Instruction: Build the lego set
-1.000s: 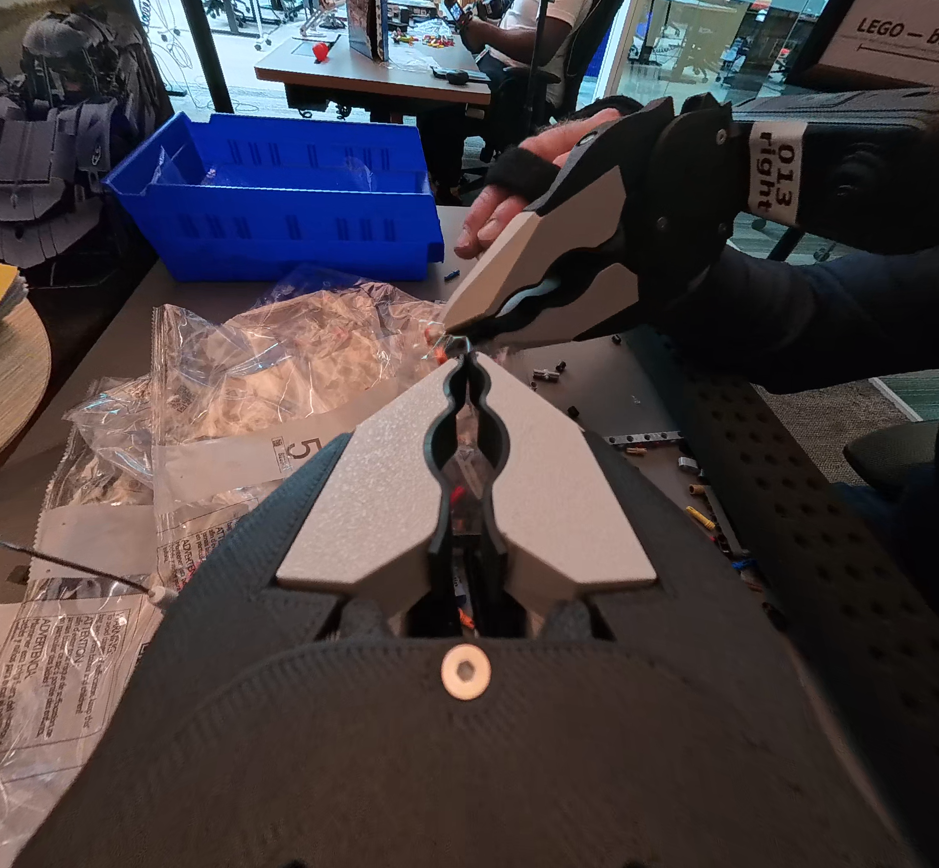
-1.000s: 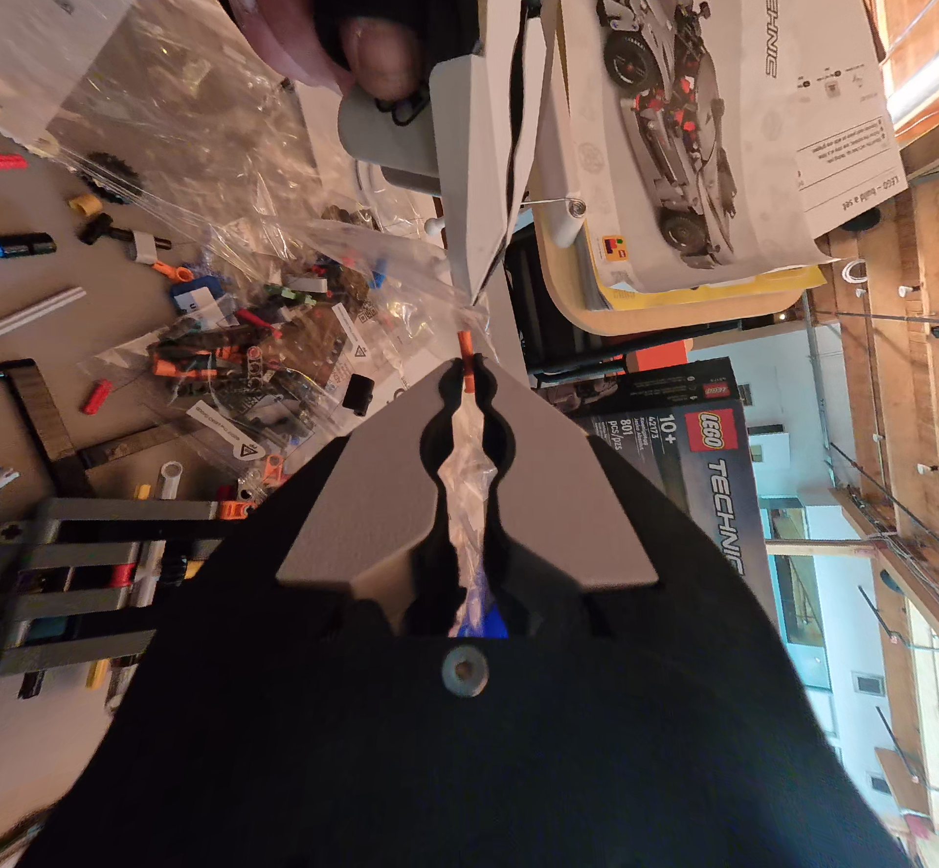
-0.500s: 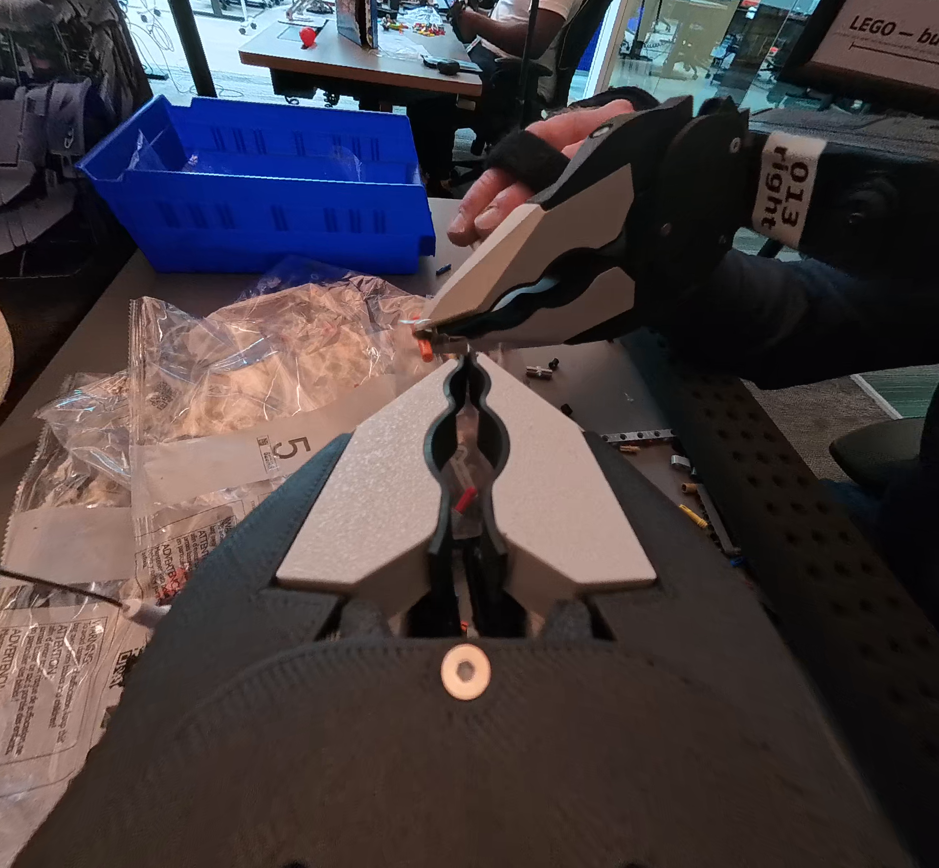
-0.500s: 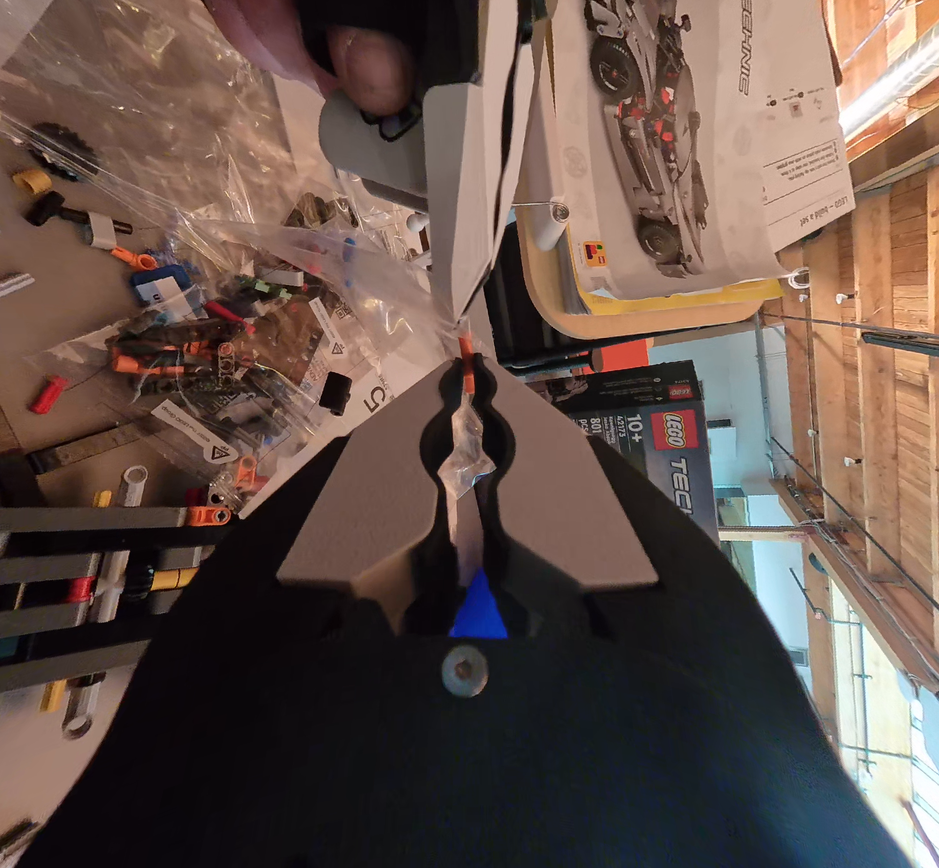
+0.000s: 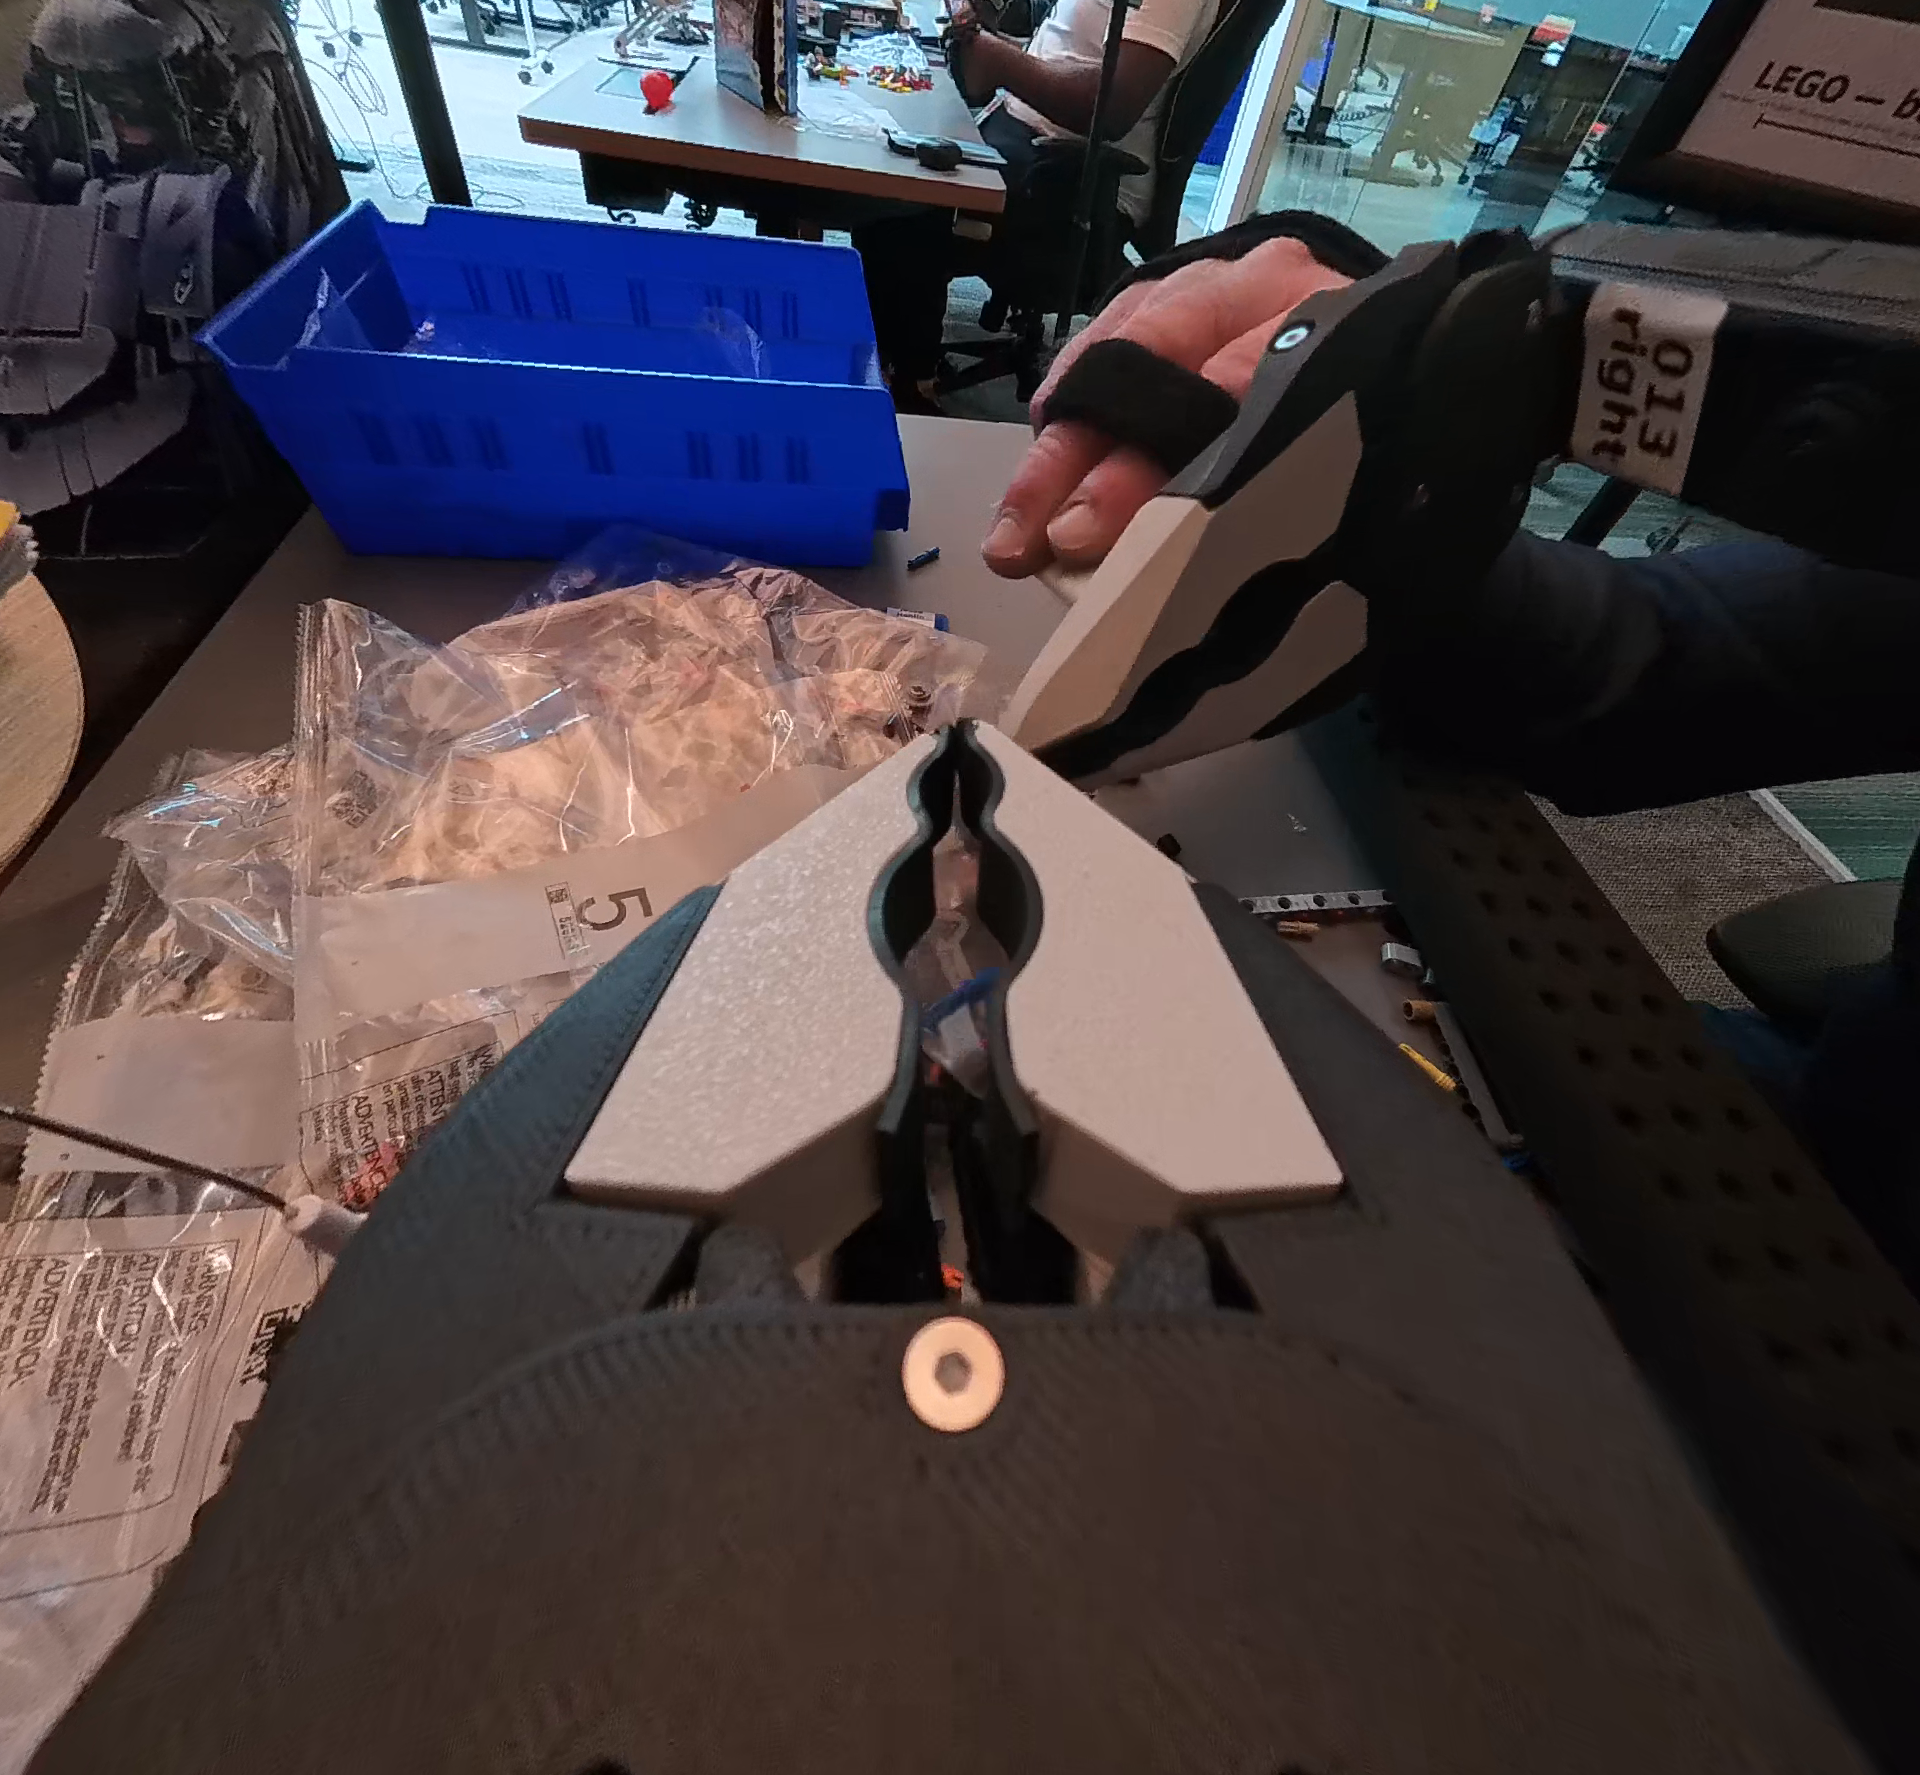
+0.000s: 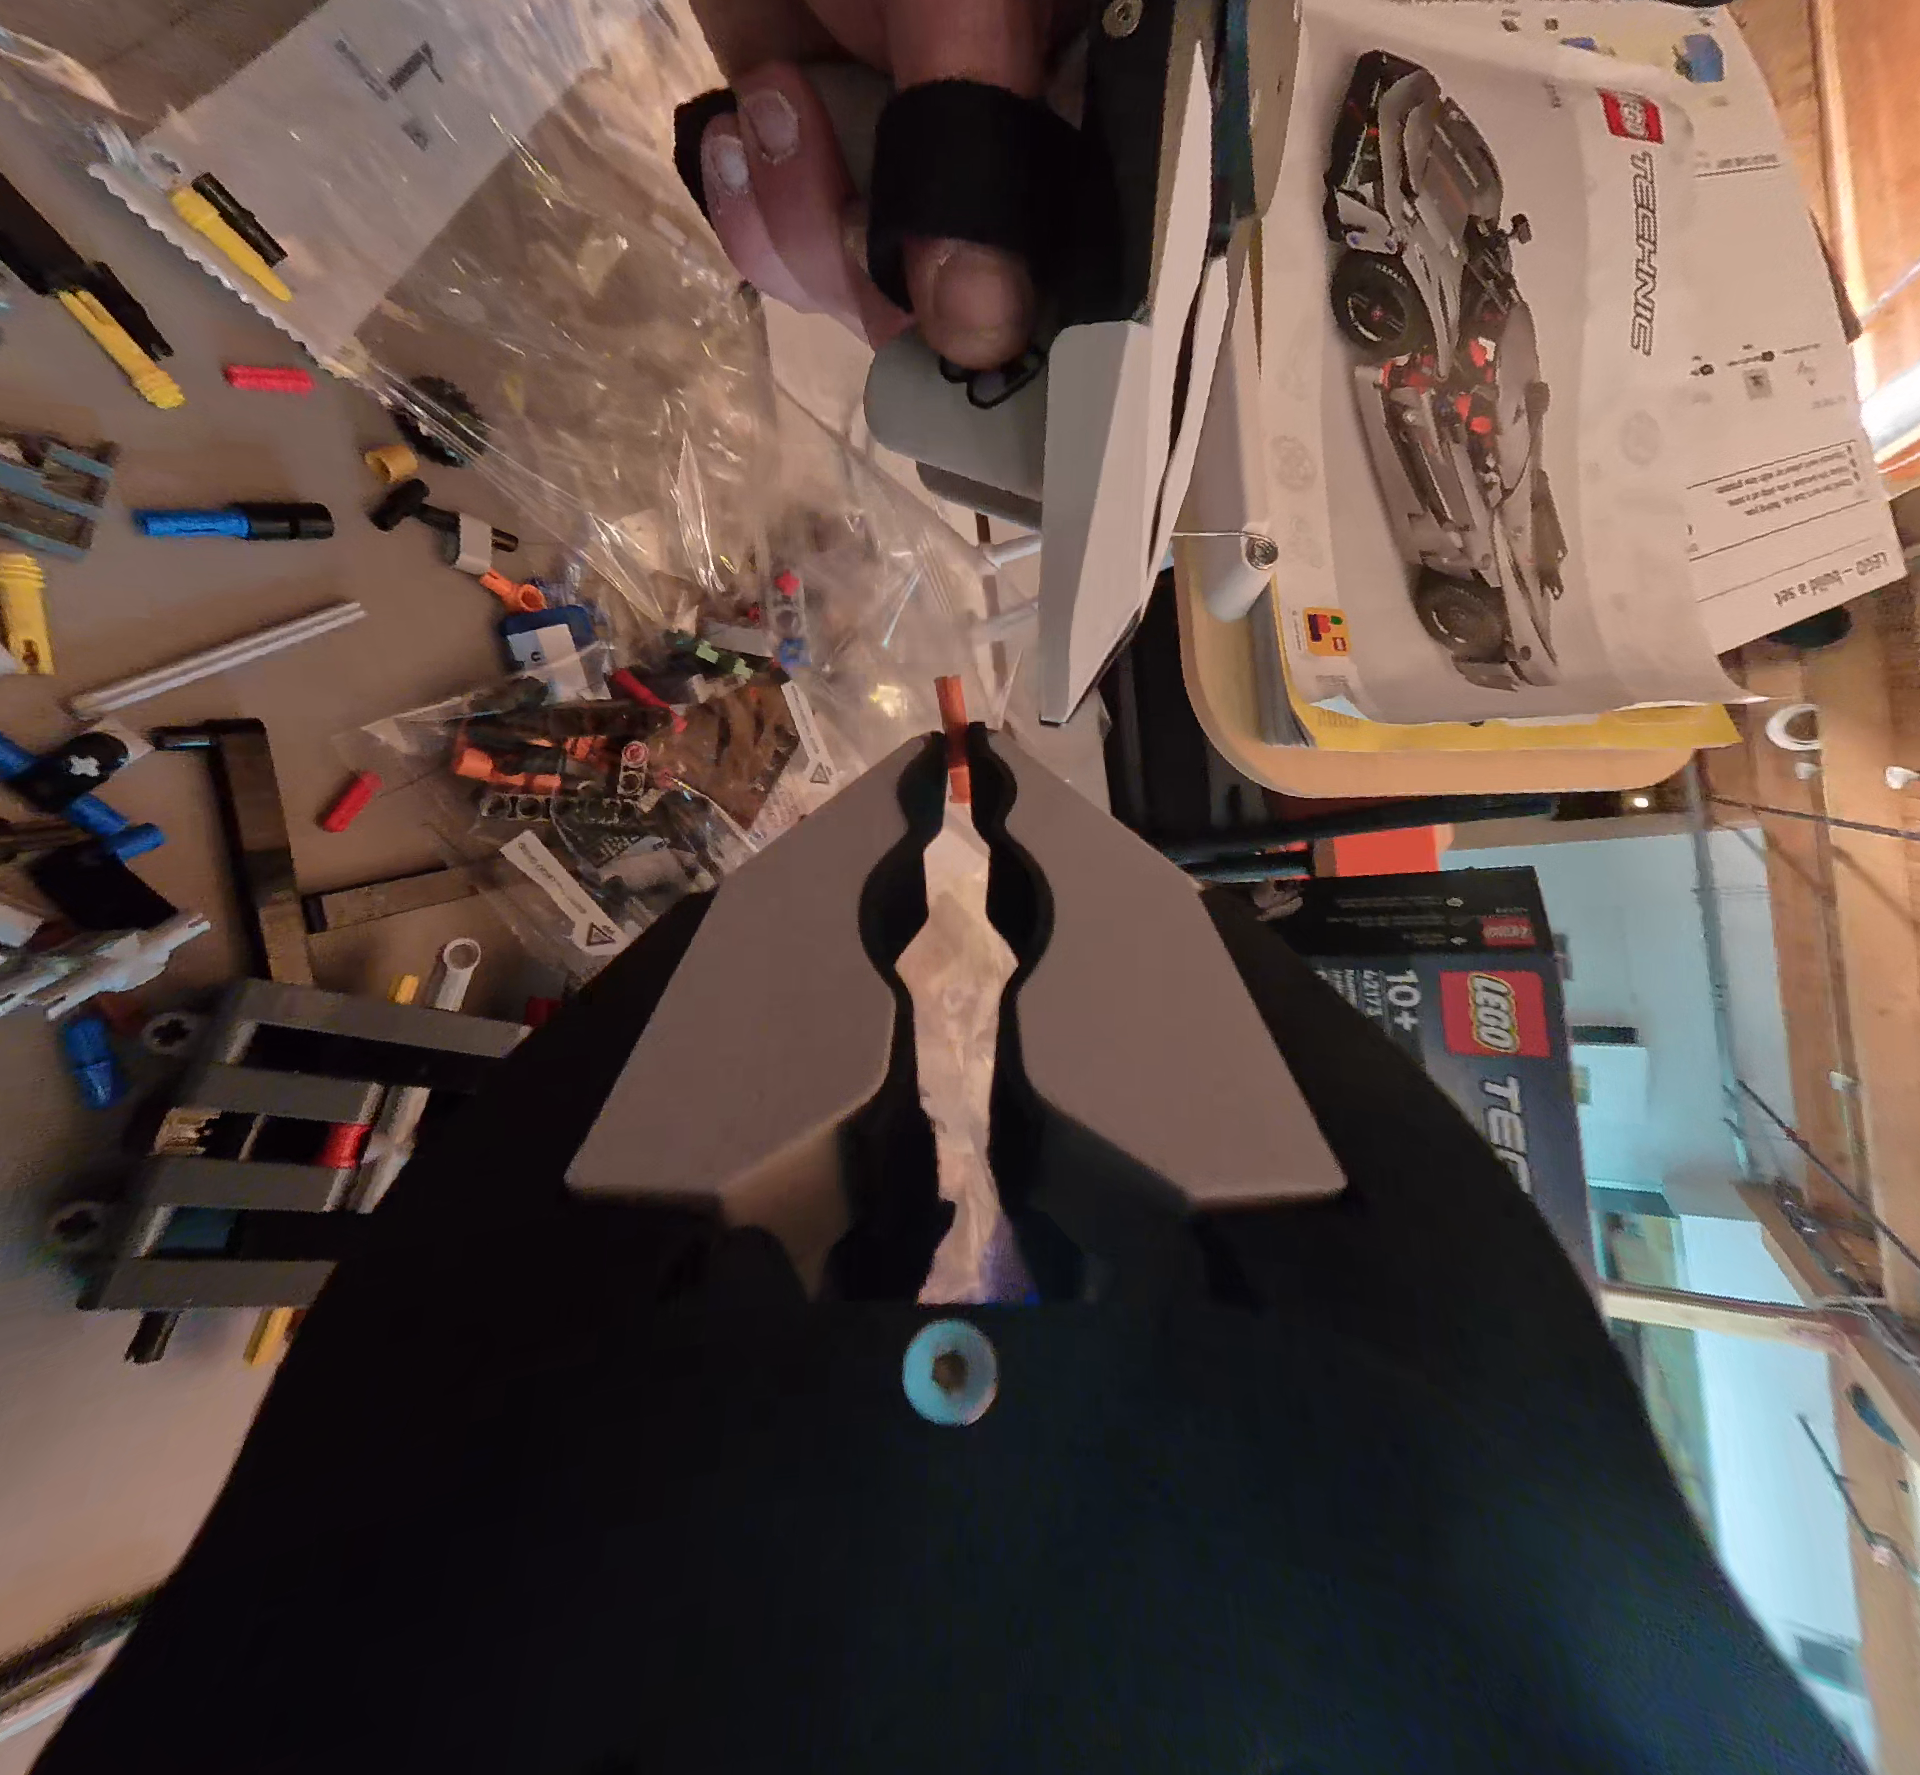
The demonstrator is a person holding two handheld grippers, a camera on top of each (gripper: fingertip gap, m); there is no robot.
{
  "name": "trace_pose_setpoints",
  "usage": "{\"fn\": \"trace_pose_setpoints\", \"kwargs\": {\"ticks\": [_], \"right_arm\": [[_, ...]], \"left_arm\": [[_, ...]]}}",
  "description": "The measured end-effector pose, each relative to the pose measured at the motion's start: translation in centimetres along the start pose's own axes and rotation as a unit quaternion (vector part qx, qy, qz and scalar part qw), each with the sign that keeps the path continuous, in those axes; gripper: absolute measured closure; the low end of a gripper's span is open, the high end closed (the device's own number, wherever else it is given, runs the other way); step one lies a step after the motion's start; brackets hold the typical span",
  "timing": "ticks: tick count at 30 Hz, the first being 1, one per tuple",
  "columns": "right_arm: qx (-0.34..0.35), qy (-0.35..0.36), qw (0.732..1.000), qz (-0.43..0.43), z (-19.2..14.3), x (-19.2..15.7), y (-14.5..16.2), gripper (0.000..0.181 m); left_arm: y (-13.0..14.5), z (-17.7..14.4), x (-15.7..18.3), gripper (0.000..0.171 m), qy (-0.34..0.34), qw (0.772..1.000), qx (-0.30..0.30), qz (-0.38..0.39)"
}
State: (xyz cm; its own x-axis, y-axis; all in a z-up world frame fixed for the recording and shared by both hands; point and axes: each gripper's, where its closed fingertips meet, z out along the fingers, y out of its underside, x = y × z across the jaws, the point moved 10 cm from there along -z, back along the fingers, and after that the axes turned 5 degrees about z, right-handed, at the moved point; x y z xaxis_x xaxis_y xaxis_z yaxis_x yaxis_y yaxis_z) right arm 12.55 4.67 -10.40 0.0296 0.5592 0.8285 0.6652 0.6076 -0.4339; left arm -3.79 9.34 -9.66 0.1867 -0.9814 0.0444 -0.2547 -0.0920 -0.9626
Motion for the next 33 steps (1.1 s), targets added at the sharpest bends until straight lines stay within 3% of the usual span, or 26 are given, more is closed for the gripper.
{"fn": "trace_pose_setpoints", "kwargs": {"ticks": [5,9,19,33], "right_arm": [[0.030,-0.029,0.999,0.022,-0.4,0.0,0.0,0.180],[0.017,-0.022,0.999,0.024,-0.3,0.1,0.2,0.179],[-0.018,0.025,0.999,0.045,-0.2,1.1,1.0,0.180],[-0.055,0.067,0.996,-0.002,0.4,0.9,0.6,0.180]], "left_arm": [[0.0,0.0,-0.1,0.171,-0.005,1.000,0.002,-0.001],[0.0,0.0,-0.1,0.171,-0.003,1.000,0.000,0.000],[0.0,0.0,-0.1,0.171,-0.003,1.000,0.000,0.000],[0.0,0.4,0.0,0.171,0.001,1.000,-0.005,0.001]]}}
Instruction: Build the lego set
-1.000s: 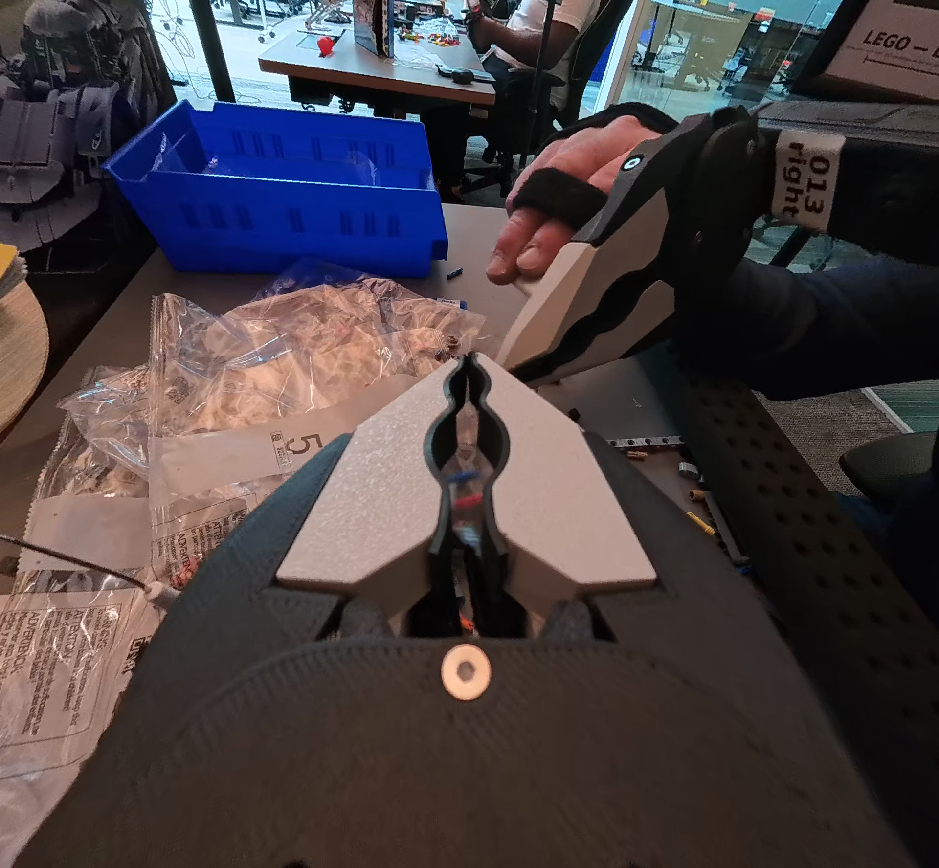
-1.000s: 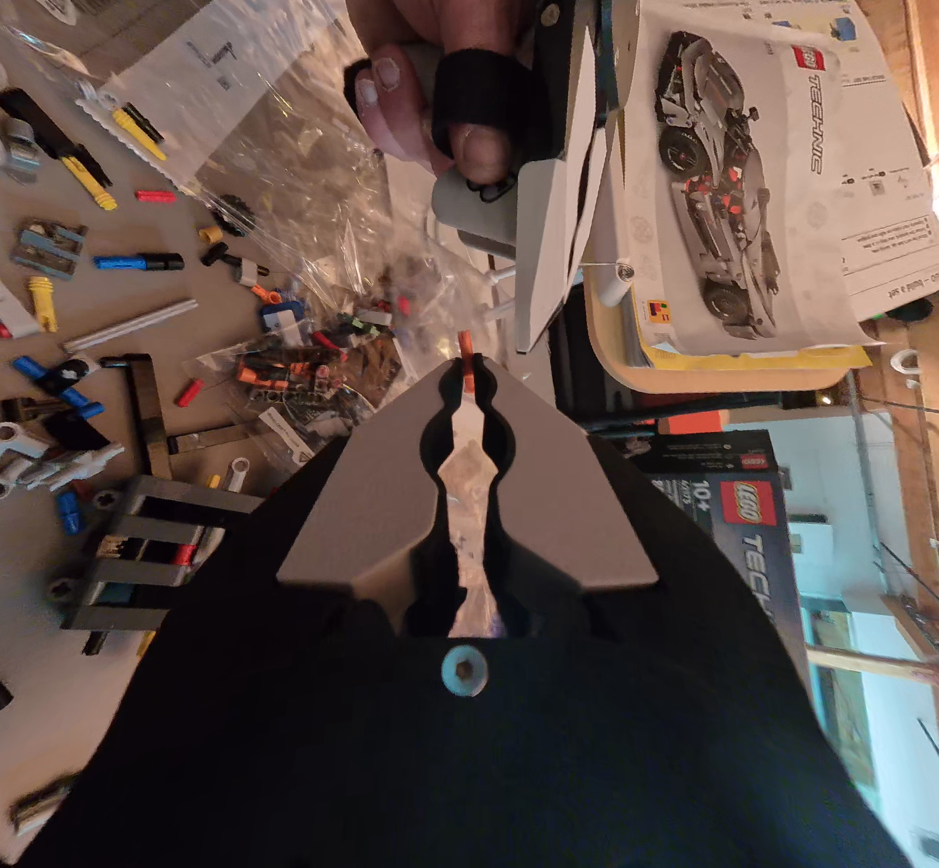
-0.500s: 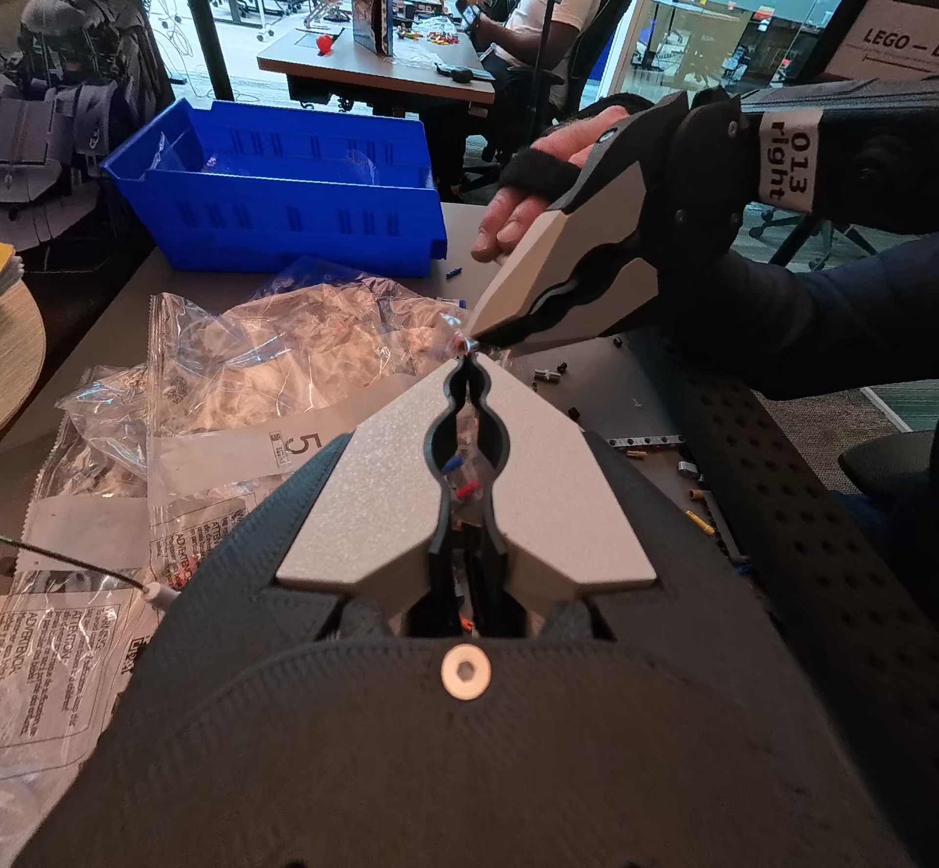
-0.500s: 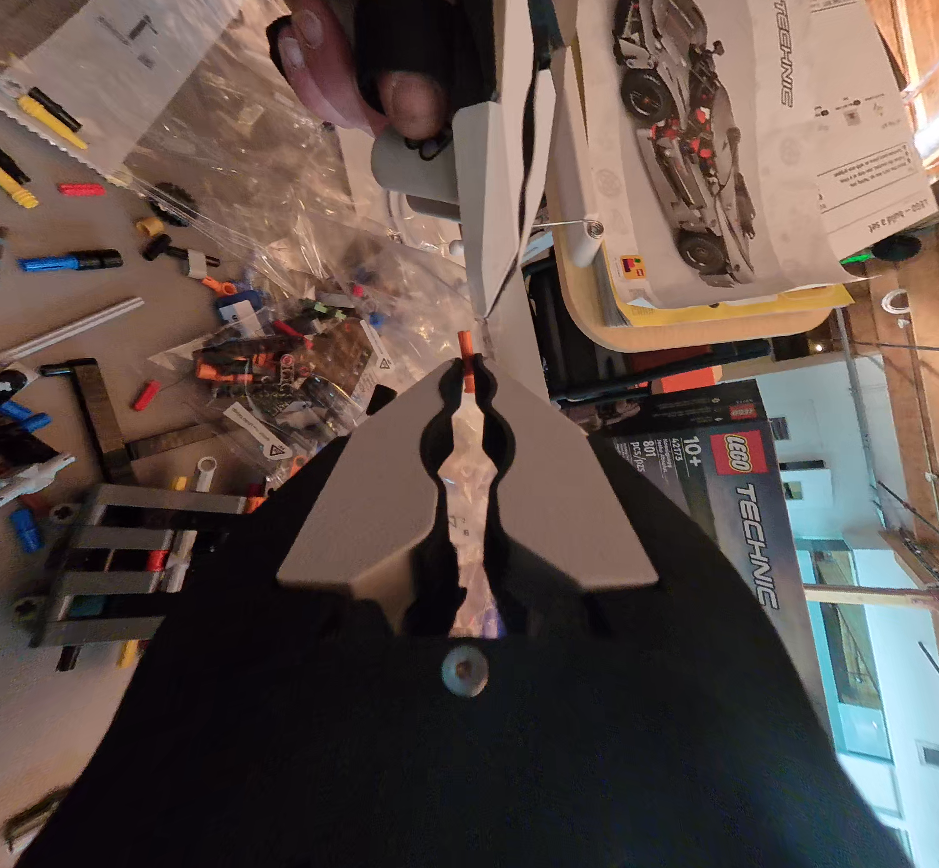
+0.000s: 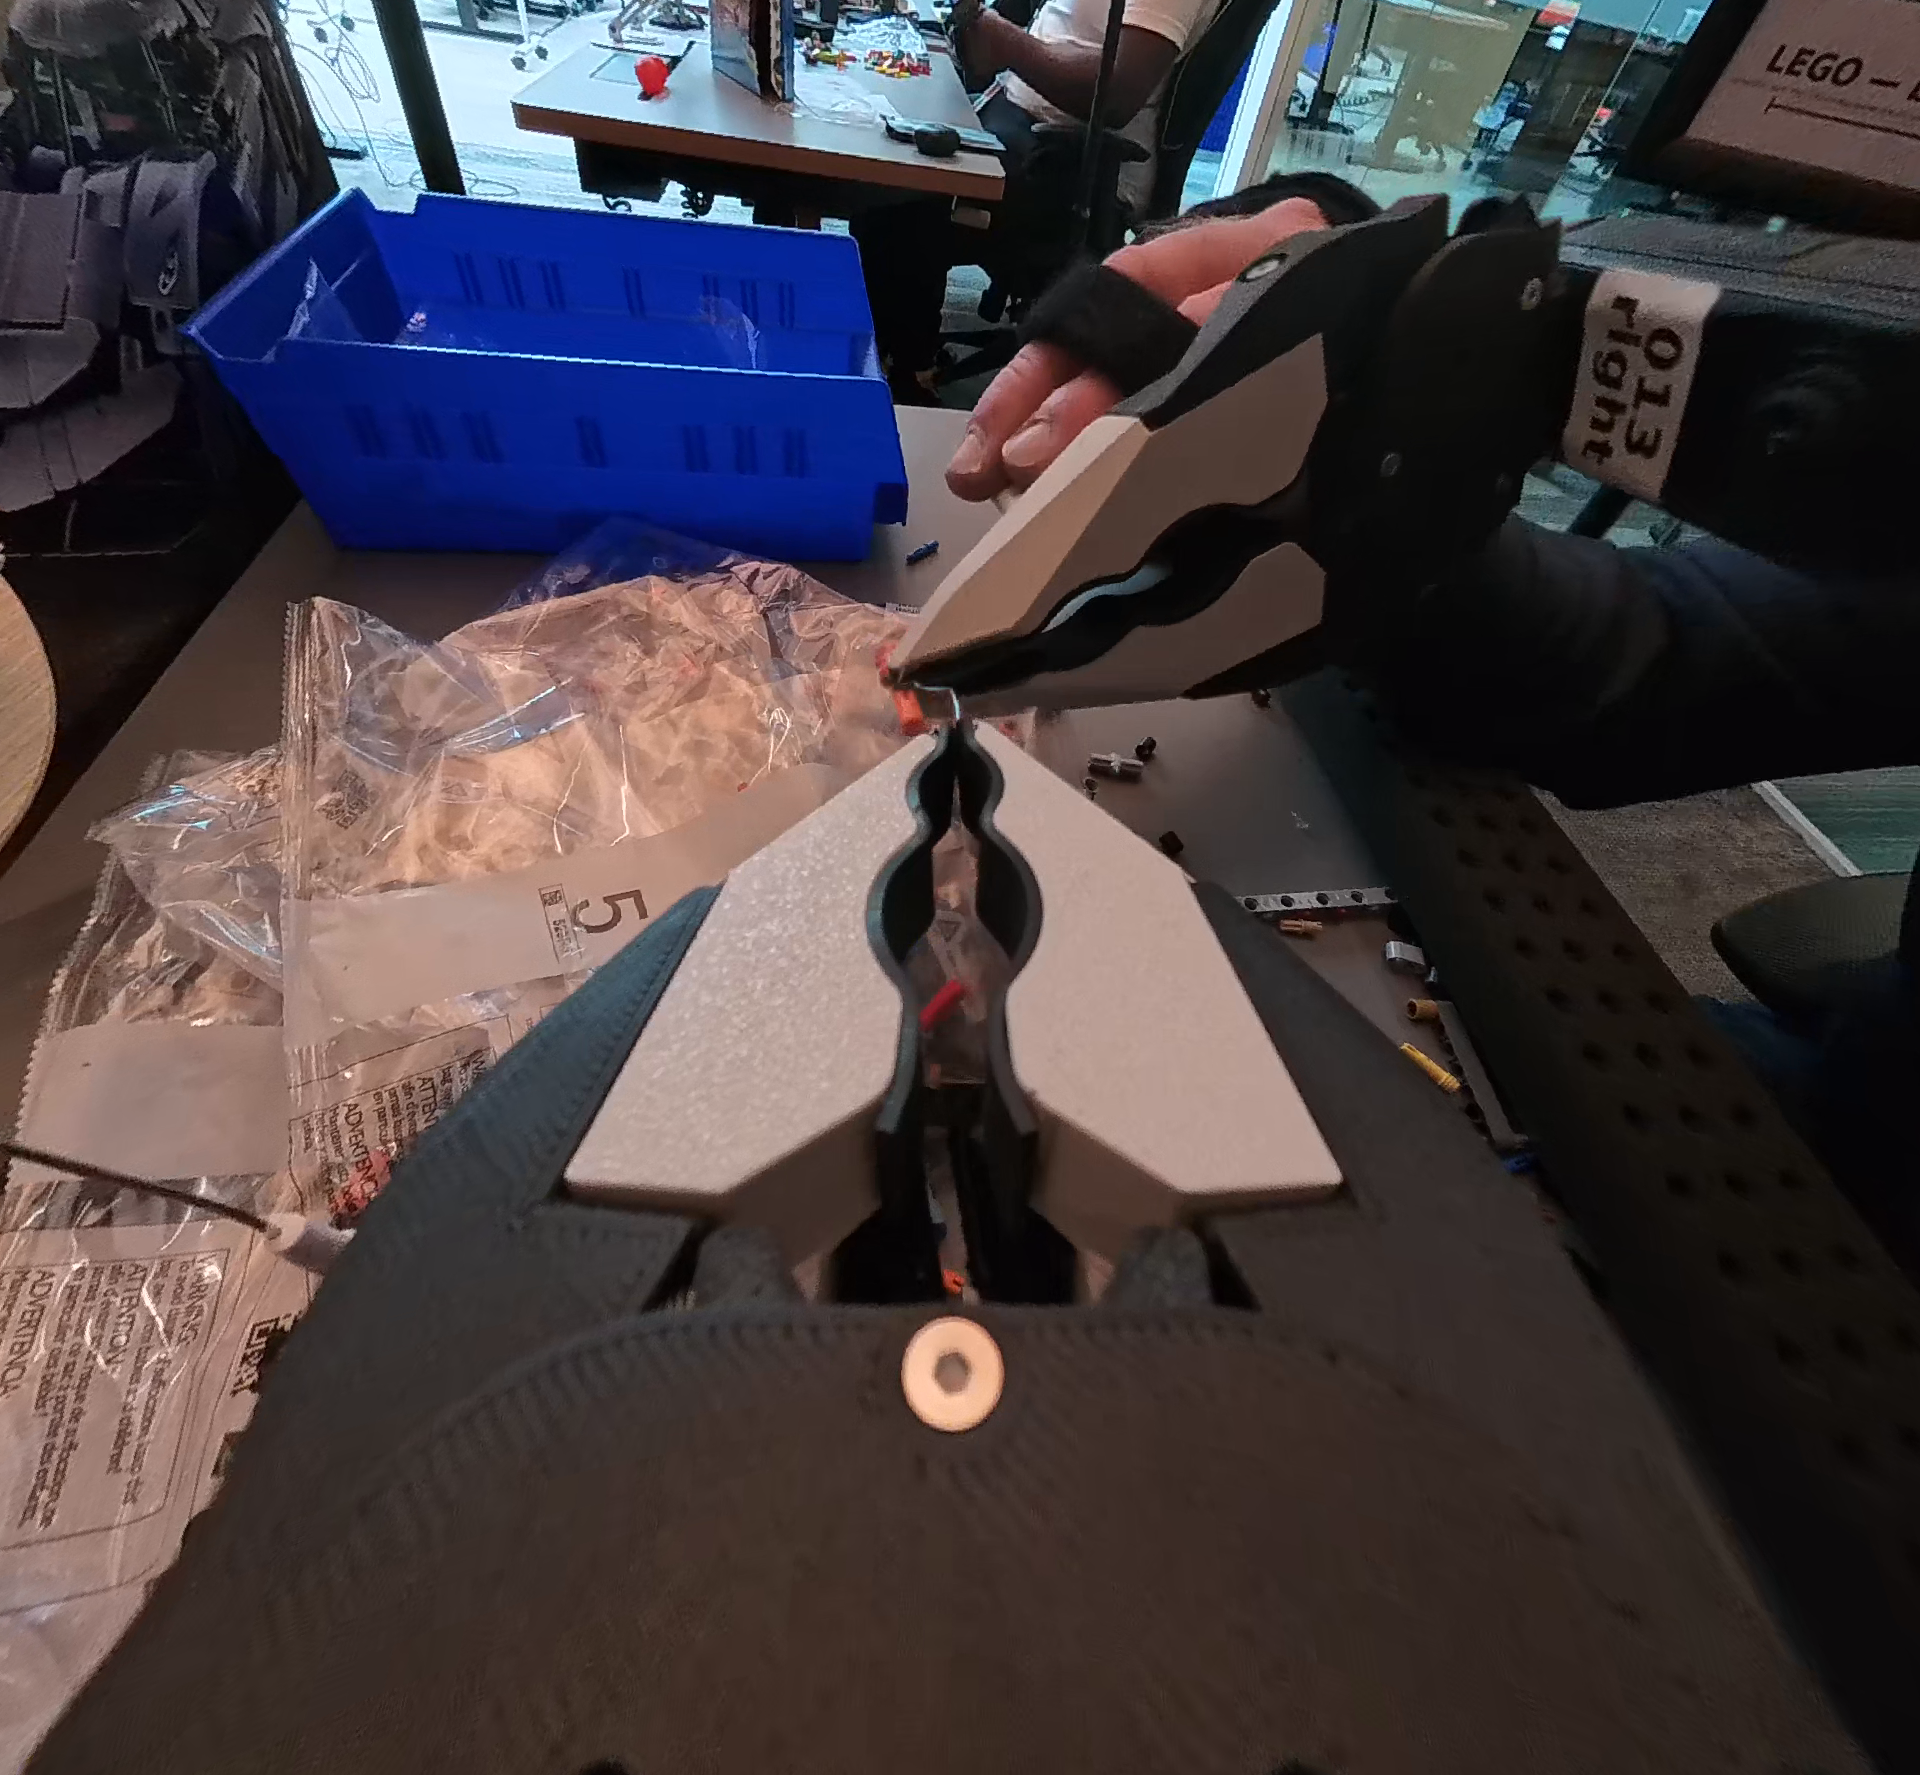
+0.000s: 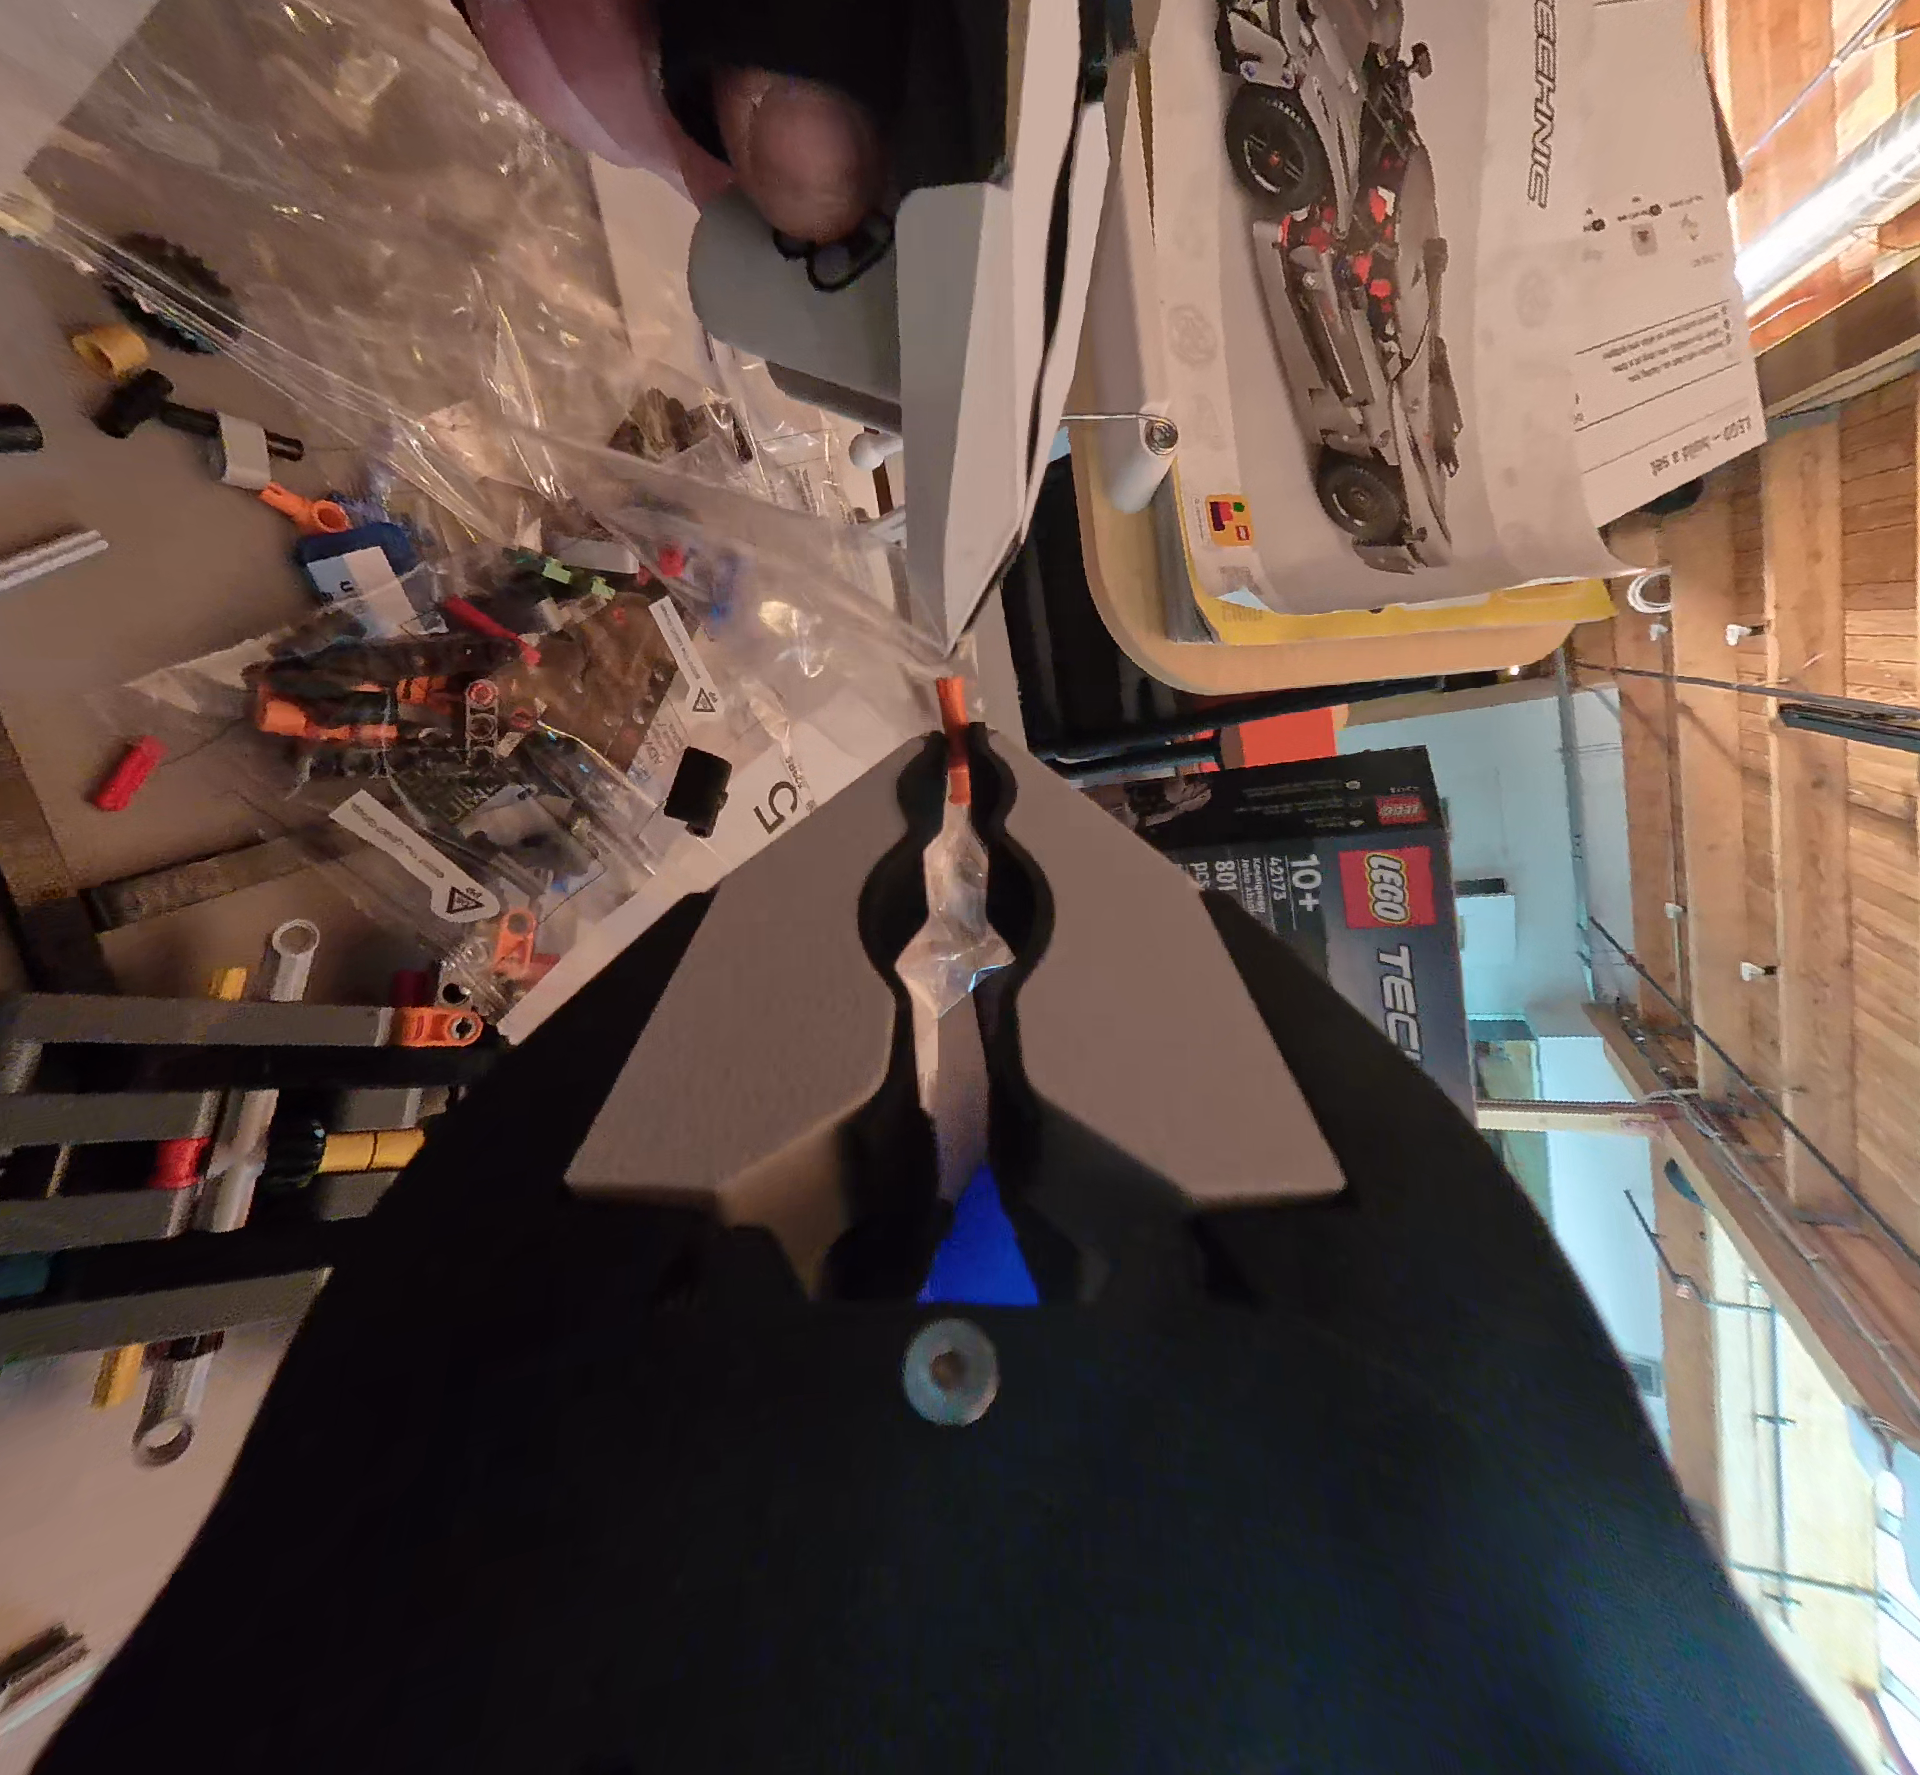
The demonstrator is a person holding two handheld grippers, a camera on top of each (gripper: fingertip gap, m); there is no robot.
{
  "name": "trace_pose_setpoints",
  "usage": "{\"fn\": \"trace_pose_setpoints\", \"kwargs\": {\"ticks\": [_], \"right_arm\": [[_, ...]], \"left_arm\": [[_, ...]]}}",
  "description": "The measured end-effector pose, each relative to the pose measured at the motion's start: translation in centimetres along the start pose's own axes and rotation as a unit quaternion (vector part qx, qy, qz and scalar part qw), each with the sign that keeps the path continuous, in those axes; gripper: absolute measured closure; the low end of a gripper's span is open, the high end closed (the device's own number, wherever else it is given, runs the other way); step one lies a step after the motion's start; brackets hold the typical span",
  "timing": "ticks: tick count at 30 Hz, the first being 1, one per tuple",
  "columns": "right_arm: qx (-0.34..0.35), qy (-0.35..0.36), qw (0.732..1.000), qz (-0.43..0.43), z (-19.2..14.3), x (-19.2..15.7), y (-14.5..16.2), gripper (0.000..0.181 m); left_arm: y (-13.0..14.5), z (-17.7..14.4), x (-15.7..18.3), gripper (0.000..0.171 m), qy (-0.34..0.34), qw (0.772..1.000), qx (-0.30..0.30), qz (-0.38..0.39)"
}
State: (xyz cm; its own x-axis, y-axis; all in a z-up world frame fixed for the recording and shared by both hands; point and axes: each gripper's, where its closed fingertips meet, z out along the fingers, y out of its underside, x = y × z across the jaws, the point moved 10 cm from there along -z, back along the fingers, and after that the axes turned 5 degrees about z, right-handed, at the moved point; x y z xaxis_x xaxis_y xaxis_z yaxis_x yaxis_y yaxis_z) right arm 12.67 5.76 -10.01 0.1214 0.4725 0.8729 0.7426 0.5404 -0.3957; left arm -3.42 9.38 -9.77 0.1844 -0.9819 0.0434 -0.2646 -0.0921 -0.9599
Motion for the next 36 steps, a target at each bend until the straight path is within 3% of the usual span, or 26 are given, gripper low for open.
{"fn": "trace_pose_setpoints", "kwargs": {"ticks": [13,36], "right_arm": [[0.028,-0.014,0.999,-0.036,0.0,-0.9,-0.7,0.181],[0.026,0.007,1.000,0.016,-0.2,0.3,0.1,0.181]], "left_arm": [[-0.2,-0.3,0.0,0.171,0.000,1.000,0.010,0.000],[0.1,-0.4,0.0,0.171,0.009,1.000,0.008,-0.008]]}}
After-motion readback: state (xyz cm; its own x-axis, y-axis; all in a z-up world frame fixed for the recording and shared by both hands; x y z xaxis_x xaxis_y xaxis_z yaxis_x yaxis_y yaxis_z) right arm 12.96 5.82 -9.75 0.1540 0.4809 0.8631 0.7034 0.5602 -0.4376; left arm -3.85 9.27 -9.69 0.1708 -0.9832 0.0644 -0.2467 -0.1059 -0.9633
